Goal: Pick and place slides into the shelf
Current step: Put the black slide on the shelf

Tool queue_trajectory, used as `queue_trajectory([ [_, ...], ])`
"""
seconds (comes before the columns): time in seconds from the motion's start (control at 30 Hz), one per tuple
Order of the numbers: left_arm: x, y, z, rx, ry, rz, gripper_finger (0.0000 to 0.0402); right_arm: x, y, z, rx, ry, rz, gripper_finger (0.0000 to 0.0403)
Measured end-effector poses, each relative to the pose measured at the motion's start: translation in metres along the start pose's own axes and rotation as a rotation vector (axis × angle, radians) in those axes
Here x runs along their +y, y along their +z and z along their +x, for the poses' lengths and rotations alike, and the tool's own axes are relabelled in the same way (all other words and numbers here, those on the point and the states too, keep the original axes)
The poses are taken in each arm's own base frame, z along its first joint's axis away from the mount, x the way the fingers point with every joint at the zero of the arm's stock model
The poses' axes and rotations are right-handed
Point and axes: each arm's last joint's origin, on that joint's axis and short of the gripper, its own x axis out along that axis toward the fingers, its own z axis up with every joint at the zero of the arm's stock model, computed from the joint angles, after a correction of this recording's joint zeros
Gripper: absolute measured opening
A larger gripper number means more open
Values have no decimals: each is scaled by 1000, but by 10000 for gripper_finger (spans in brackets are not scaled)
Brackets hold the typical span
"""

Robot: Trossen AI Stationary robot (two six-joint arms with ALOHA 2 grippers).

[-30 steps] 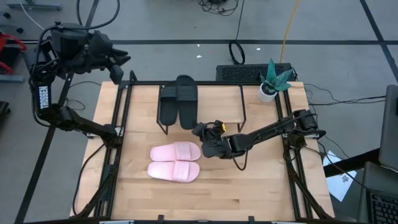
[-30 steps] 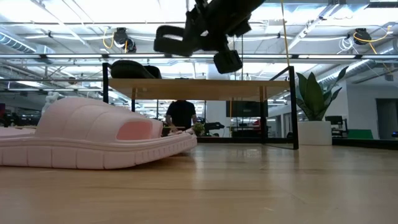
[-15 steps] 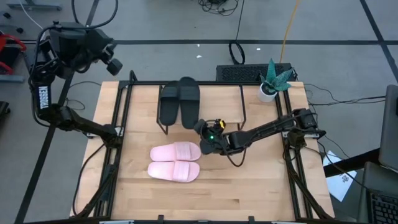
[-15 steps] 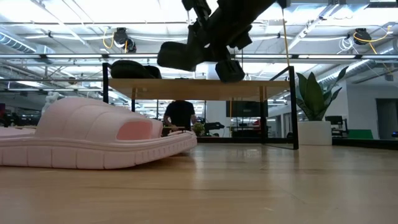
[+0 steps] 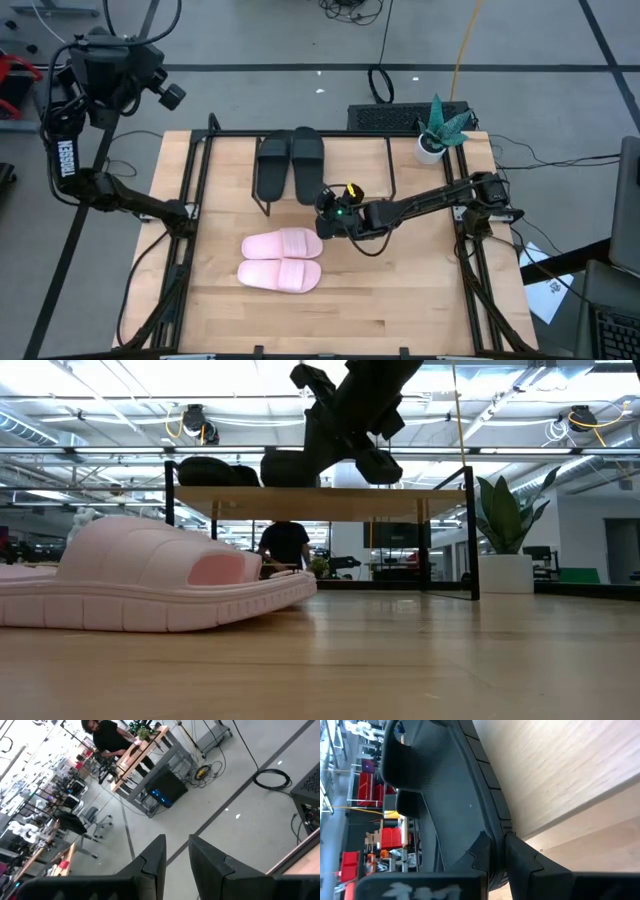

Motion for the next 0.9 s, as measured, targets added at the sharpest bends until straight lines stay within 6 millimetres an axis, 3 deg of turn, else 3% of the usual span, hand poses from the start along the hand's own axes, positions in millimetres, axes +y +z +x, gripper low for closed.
queue_trajectory([
  [0.9,1,-1,-2,-6,-3,-4,88,13,10,14,57,-36,82,24],
])
